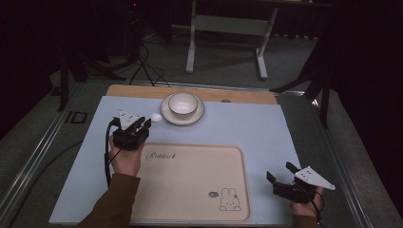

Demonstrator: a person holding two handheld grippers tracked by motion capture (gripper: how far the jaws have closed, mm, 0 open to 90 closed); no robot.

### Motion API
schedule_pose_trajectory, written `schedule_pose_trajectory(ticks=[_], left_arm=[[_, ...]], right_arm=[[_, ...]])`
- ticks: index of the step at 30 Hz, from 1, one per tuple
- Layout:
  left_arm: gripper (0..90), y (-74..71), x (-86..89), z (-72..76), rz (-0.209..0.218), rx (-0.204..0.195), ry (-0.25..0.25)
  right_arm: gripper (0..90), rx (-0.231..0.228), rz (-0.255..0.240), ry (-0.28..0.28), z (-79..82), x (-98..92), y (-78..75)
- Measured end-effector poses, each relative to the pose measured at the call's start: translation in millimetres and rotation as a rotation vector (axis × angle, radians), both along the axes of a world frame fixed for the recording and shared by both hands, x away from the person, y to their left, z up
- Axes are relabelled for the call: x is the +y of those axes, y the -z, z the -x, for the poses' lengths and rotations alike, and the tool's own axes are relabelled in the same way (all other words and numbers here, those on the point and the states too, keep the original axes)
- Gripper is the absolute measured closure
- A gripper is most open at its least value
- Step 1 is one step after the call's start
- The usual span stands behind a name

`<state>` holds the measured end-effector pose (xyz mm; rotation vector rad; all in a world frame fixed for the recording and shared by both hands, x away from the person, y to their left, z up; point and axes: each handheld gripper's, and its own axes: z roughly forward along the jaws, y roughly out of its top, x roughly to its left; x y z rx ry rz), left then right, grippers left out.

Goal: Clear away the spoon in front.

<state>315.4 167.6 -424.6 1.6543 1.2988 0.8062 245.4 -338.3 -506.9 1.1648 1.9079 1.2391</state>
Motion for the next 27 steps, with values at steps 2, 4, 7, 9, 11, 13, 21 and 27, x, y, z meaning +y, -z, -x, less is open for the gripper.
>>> schedule_pose_trajectory(ticks=[2,4,7,9,11,13,21,27], left_arm=[[73.8,0.4,0.1,1.0,-0.001,-0.002,-0.002],[73.8,1.3,1.2,4.0,0.004,-0.002,-0.005],[73.8,2.9,3.2,7.9,0.016,-0.006,-0.012],[73.8,3.6,3.5,9.1,0.017,-0.006,-0.014],[73.8,6.3,4.4,11.8,0.014,-0.003,-0.018],[73.8,7.9,5.3,13.4,0.018,-0.001,-0.021],[73.8,11.2,7.9,20.7,0.018,-0.002,-0.032],[73.8,14.0,8.3,25.5,0.010,-0.002,-0.037]], right_arm=[[13.4,0.000,0.000,0.000,0.0,0.1,0.0],[13.4,0.000,0.000,0.000,0.0,0.1,0.0],[13.4,0.000,0.000,0.000,0.0,0.0,0.0],[13.5,0.000,0.000,0.000,0.0,0.0,-0.1],[13.4,0.001,0.000,-0.001,-0.1,0.2,0.0],[13.4,0.001,0.000,-0.002,-0.2,0.3,0.0],[13.4,-0.003,0.002,-0.005,-1.1,0.8,0.1],[13.4,-0.002,0.002,-0.004,-1.1,0.6,0.1]])
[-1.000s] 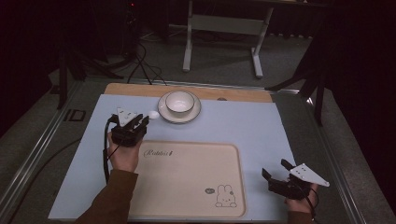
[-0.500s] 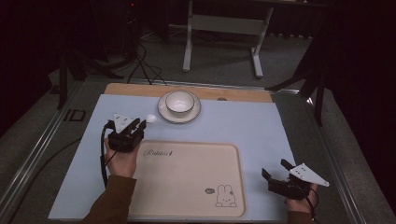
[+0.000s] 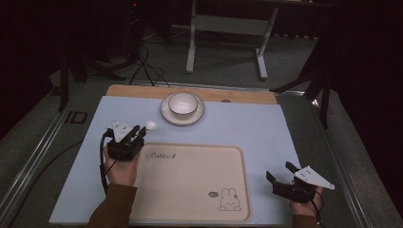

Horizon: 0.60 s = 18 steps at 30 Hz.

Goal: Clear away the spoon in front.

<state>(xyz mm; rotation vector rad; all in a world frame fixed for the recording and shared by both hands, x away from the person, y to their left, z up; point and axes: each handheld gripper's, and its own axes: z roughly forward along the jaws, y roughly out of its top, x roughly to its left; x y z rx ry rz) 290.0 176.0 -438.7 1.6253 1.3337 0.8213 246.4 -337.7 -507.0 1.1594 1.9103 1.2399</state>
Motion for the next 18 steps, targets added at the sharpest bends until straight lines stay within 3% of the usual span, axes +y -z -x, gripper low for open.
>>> schedule_pose_trajectory(ticks=[18], left_arm=[[73.8,18.8,3.8,22.5,0.019,0.021,-0.022]], right_arm=[[13.4,0.004,0.003,-0.003,-0.2,1.3,0.7]])
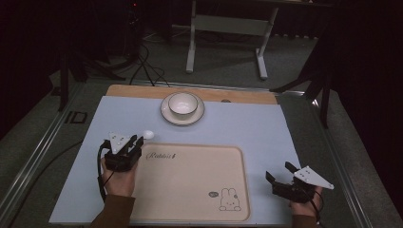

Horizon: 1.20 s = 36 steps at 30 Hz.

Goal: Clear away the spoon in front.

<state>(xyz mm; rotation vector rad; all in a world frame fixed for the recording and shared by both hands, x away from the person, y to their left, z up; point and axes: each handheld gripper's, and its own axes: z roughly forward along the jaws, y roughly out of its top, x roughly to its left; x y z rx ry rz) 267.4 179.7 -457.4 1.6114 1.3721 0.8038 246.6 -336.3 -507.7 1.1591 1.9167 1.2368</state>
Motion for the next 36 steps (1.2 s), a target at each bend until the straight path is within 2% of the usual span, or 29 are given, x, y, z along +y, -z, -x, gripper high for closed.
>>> schedule_pose_trajectory(ticks=[9,12,16,21,33,36], left_arm=[[73.7,13.6,0.9,12.0,0.007,0.022,-0.011],[73.7,19.9,-1.0,18.5,-0.021,0.024,-0.007],[73.6,25.1,-1.2,21.5,-0.017,0.036,-0.007],[73.5,31.4,-5.7,23.2,-0.052,0.053,0.004],[71.9,43.7,-10.5,31.9,-0.076,0.094,-0.002],[70.8,46.5,-9.5,32.8,-0.068,0.101,-0.009]], right_arm=[[13.4,0.001,0.002,0.000,0.0,0.0,0.3],[13.4,0.000,-0.001,0.002,0.5,-0.4,-0.1],[13.5,-0.002,-0.002,0.002,0.5,-0.8,-0.4],[13.5,-0.002,-0.002,0.004,0.8,-0.9,-0.5],[13.4,-0.004,0.000,0.005,1.3,-0.3,-0.4],[13.5,-0.004,0.001,0.004,1.5,-0.2,-0.4]])
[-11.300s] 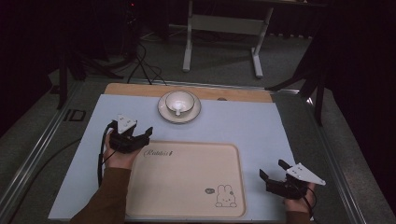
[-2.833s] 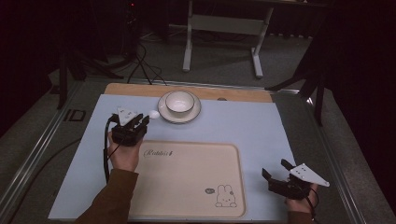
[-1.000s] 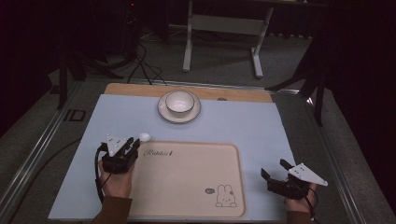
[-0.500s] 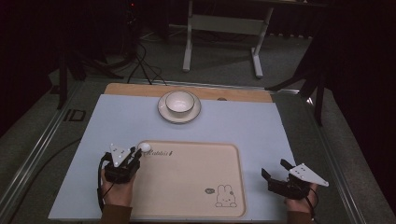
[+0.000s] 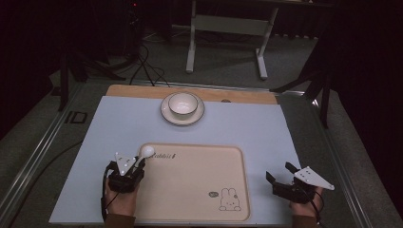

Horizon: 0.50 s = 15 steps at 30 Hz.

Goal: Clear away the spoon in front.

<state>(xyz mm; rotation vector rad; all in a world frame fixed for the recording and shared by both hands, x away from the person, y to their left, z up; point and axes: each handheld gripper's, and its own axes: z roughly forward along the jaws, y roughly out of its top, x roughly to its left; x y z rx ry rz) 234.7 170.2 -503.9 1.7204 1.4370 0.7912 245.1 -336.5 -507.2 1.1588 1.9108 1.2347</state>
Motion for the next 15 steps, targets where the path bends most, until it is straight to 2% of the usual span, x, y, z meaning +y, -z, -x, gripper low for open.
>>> schedule_pose_trajectory(ticks=[9,15], left_arm=[[69.7,7.9,-1.1,6.9,-0.006,0.030,0.002],[64.9,4.1,1.1,7.0,0.005,0.016,0.003]], right_arm=[[13.5,0.000,-0.001,0.000,0.0,-0.1,0.0],[13.5,-0.001,0.000,-0.001,0.0,-0.1,0.1]])
